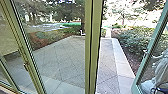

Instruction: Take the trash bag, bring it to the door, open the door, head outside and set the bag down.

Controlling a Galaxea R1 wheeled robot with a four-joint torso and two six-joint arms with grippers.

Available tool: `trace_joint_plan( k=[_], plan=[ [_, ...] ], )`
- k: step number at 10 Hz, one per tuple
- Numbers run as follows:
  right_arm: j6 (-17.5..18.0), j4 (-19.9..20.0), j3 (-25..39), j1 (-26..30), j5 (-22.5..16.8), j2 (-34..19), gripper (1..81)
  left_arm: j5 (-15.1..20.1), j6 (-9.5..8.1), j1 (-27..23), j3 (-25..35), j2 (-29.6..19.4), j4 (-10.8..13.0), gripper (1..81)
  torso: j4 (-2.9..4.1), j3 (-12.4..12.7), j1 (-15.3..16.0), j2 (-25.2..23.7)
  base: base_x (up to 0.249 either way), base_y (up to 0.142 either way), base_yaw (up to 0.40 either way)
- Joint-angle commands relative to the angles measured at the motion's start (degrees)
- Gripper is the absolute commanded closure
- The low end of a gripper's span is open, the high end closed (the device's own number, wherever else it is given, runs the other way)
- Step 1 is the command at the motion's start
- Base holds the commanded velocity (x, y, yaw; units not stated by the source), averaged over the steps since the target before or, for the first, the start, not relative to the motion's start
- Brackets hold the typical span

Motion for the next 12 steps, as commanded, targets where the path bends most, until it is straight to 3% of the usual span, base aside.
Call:
trace_joint_plan(
  k=[1,2,4,5,6,7,10,12],
  plan=[
    [-5.68,5.84,5.43,0.90,-0.81,-6.03,1.0,4.04,0.37,-1.72,0.39,-0.89,0.22,81.1,0.00,0.00,0.00,0.00,0.000,0.000,0.000],
    [-9.42,9.14,8.47,-2.17,-0.72,-8.12,1.0,4.04,0.37,-1.81,0.39,-0.98,0.22,81.1,0.00,0.00,-0.02,-0.02,0.000,0.000,0.000],
    [-12.19,11.02,15.01,-10.51,1.30,-10.43,1.0,4.04,0.37,-2.16,0.39,-0.80,0.22,81.1,0.00,0.00,-0.02,-0.02,0.000,0.000,0.000],
    [-12.19,10.85,17.62,-16.48,6.40,-10.26,1.0,4.04,0.46,-2.34,0.39,-0.72,0.22,81.1,0.00,0.00,-0.02,-0.02,0.000,0.000,0.000],
    [-12.19,10.58,19.13,-22.21,15.38,-9.30,1.0,4.04,0.45,-2.42,0.39,-0.63,0.22,81.1,0.00,0.02,-0.02,-0.02,0.000,0.000,0.000],
    [-12.19,11.02,19.40,-26.69,20.37,-8.14,1.0,3.96,0.37,-2.42,0.31,-0.63,0.22,81.1,0.00,0.02,-0.04,-0.02,0.000,0.000,0.000],
    [-12.10,10.59,24.04,-35.56,28.35,-3.23,1.0,3.79,0.37,-2.42,-0.39,-0.28,-0.05,81.1,0.00,0.04,-0.06,-0.05,0.000,0.000,0.000],
    [-12.19,9.80,26.70,-38.83,31.18,-0.96,1.0,3.78,0.37,-2.78,-3.45,1.38,-0.05,81.1,0.00,0.06,-0.09,-0.05,0.000,0.000,0.000]
  ],
)
